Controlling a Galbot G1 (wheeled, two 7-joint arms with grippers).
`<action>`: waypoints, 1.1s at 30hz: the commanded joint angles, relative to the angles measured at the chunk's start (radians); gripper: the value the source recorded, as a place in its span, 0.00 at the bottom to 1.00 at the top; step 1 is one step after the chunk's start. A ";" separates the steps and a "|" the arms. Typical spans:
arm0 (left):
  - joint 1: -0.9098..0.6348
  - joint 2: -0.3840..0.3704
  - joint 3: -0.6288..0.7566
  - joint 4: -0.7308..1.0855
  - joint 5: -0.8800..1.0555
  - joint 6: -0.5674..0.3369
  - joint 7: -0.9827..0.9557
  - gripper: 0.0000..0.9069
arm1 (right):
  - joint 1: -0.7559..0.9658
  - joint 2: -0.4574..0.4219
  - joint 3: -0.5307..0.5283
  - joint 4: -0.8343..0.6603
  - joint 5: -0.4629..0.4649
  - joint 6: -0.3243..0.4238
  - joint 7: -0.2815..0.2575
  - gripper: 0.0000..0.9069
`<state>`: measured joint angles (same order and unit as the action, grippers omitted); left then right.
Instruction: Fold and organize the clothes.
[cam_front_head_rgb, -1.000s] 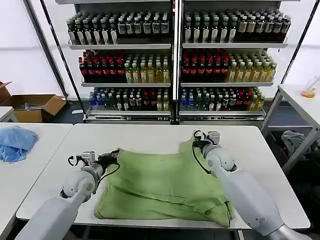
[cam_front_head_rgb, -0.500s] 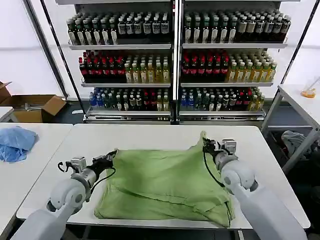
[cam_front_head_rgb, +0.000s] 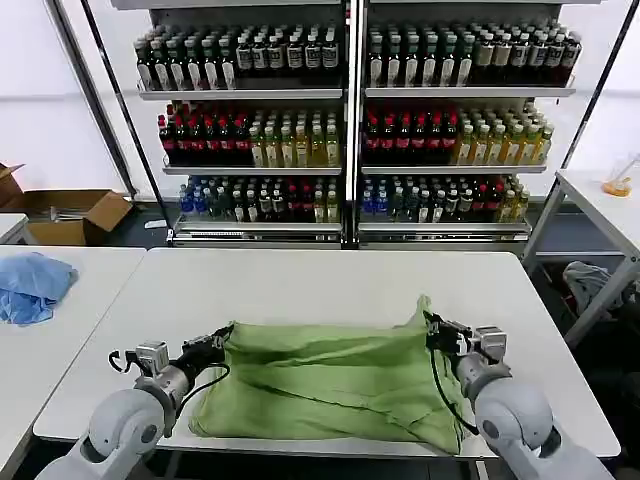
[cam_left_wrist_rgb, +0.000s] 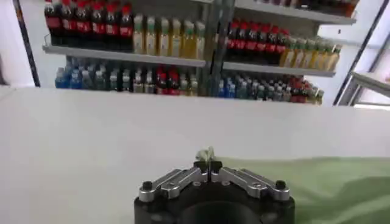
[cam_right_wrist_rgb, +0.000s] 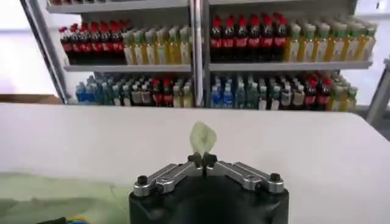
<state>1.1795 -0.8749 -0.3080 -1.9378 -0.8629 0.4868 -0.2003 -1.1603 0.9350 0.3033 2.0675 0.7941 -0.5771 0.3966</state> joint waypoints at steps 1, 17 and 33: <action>0.069 0.004 -0.013 -0.021 0.051 0.039 -0.001 0.02 | -0.203 0.005 0.083 0.088 -0.018 -0.001 -0.002 0.00; 0.062 -0.032 -0.002 -0.012 0.078 0.011 0.011 1.00 | -0.195 0.071 0.043 0.038 -0.112 0.001 -0.018 1.00; 0.262 -0.261 0.001 -0.053 0.307 -0.180 -0.195 1.00 | -0.400 0.135 0.174 0.178 -0.243 0.094 -0.055 1.00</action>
<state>1.3353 -0.9799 -0.3282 -2.0021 -0.7115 0.4140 -0.2775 -1.4372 1.0339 0.4131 2.1809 0.6250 -0.5196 0.3543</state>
